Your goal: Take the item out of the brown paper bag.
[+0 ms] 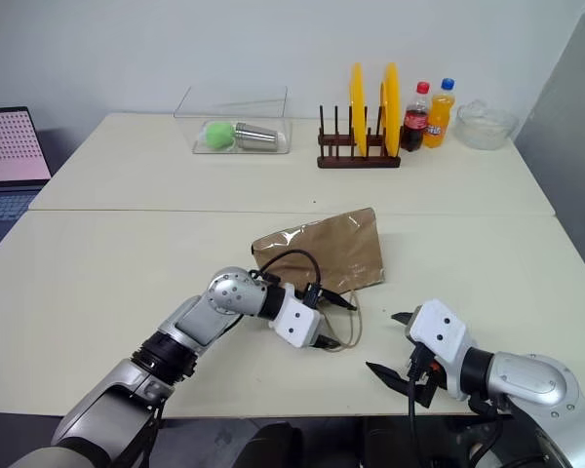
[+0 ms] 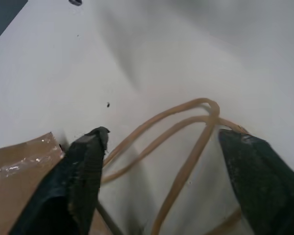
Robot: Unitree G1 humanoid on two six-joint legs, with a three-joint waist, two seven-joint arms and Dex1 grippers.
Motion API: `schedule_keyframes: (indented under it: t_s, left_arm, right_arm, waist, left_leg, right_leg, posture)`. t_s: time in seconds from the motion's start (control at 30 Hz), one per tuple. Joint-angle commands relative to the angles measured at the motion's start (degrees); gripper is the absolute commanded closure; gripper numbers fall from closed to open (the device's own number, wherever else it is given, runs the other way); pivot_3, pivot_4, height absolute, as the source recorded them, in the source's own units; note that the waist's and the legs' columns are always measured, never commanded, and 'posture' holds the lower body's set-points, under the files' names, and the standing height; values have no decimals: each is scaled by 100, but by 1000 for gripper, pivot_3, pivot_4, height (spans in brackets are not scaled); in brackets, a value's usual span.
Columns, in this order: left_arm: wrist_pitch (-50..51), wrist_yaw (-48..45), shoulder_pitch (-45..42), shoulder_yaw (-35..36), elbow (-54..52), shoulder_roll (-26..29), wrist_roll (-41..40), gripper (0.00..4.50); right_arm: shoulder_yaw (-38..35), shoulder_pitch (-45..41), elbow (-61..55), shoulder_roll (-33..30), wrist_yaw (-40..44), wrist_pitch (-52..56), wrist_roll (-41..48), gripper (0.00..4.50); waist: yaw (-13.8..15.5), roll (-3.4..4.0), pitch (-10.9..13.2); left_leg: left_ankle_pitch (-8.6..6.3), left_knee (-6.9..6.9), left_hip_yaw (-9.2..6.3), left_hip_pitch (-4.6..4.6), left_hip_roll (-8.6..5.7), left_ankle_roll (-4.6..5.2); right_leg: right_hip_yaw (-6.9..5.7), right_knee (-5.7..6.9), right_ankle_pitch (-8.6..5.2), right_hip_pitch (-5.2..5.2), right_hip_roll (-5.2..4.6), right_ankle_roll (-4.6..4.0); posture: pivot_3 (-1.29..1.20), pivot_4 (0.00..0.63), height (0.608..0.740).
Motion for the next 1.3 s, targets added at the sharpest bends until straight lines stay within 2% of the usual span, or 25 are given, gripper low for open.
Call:
schedule_keyframes:
  t_s: [0.03,0.27,0.3,0.4,0.53,0.63,0.9,1.0,1.3]
  left_arm:
    - [371,31,-200,238,-111,-145,-342,2058]
    - [1206,13,-565,681,-134,-215,-846,4280]
    - [1322,13,-627,744,-126,-227,-904,4448]
    - [1499,7,-720,832,-128,-236,-977,4448]
    - [1522,-54,-844,909,-55,-189,-1014,4448]
    - [1531,-57,-894,936,-36,-153,-1036,4448]
    - [1624,-48,-932,1032,-109,-63,-1045,4448]
    - [1654,-43,-924,1059,-156,-23,-1052,4500]
    - [1747,-20,-1297,1263,37,82,-1101,4500]
  right_arm:
    - [14,59,-268,-123,-39,-232,4,0]
    - [343,133,-221,-450,160,-873,-248,0]
    - [458,70,-181,-478,167,-978,-316,0]
    - [730,-98,-72,-520,186,-1241,-469,0]
    - [2002,-1001,692,-482,206,-2130,-1618,0]
    - [2561,-1544,1198,-284,267,-2433,-2026,0]
    - [3466,-2272,2449,344,245,-2936,-2913,0]
    - [3653,-2402,2870,499,98,-3321,-3387,609]
    - [3629,-2363,3325,729,125,-3766,-3785,3978]
  waist:
    - [2,0,0]
    - [-7,0,0]
    - [-7,0,0]
    - [-7,-1,0]
    - [-30,-2,0]
    - [-23,-2,0]
    - [-11,-2,0]
    - [-13,-1,-1]
    - [-12,-1,-1]
  left_leg:
    - [0,0,-2,-1,0,0]
    - [0,1,-2,1,0,0]
    - [0,1,-2,2,0,0]
    - [0,2,-3,3,0,0]
    - [1,4,-1,7,1,0]
    - [1,5,-3,8,1,-1]
    - [1,5,-4,4,-1,-2]
    - [1,6,-3,6,-1,-2]
    - [2,8,-2,5,-1,-2]
  right_leg:
    - [-2,0,0,0,0,0]
    - [-3,1,0,2,2,0]
    - [-3,0,0,2,2,0]
    - [-4,0,0,4,2,0]
    - [-1,0,0,5,4,1]
    - [-2,1,1,6,4,2]
    - [0,0,0,4,1,1]
    - [1,3,1,4,1,0]
    - [2,6,1,3,1,-1]
  posture:
    - [0,150,740]
    - [0,150,740]
    - [0,150,740]
    - [0,150,740]
    - [0,150,740]
    - [0,150,740]
    - [0,150,740]
    - [0,150,740]
    - [0,150,740]
